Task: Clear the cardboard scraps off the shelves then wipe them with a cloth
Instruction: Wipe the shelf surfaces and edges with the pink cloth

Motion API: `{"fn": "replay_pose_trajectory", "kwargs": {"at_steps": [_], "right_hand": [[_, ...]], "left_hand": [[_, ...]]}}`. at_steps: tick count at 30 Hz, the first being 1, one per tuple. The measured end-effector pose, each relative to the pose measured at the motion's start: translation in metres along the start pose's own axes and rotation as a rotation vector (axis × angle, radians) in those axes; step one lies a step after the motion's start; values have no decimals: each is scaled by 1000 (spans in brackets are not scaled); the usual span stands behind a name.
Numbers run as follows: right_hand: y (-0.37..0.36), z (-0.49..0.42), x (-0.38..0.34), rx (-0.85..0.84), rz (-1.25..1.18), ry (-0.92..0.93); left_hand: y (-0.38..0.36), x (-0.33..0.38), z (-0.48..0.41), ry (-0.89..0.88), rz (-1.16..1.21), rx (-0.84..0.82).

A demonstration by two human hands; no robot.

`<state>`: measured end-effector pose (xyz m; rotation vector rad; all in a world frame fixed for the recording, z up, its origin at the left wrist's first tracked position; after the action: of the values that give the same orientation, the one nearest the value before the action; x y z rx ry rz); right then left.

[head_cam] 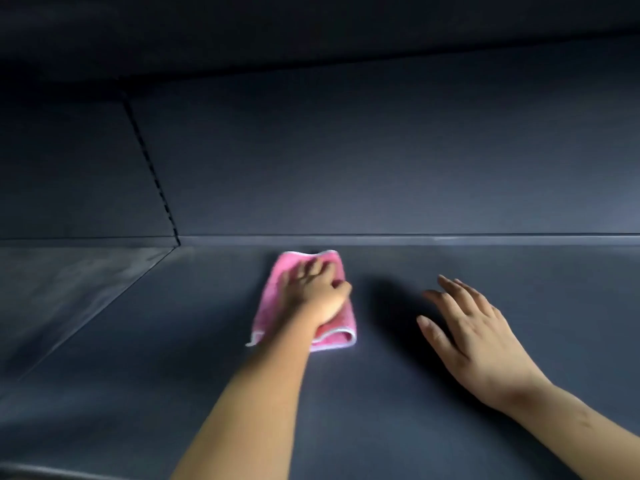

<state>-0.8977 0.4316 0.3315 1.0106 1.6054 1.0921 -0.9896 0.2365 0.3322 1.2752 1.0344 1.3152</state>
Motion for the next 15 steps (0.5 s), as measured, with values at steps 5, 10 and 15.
{"fn": "replay_pose_trajectory", "kwargs": {"at_steps": [5,10,15], "right_hand": [[1,-2,-1,-43,43,23],[4,-1,-4,35,2,10],[2,-6,-20,36,37,30]], "left_hand": [[12,-104,22,445,19,-82],[6,-78,30,37,-19,-109],[13,-142,44,273,-18,-90]]}}
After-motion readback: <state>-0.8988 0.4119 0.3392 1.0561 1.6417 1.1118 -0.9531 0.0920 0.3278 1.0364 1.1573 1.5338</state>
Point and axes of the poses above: each hand's wrist, its own z-axis away from the middle knuckle, its own y-axis out of the back of the hand, x = y × z, the point moved 2 cm from there along -z, towards the middle knuckle, and after that the axes turned 7 degrees about -x, right-handed, at the moved point
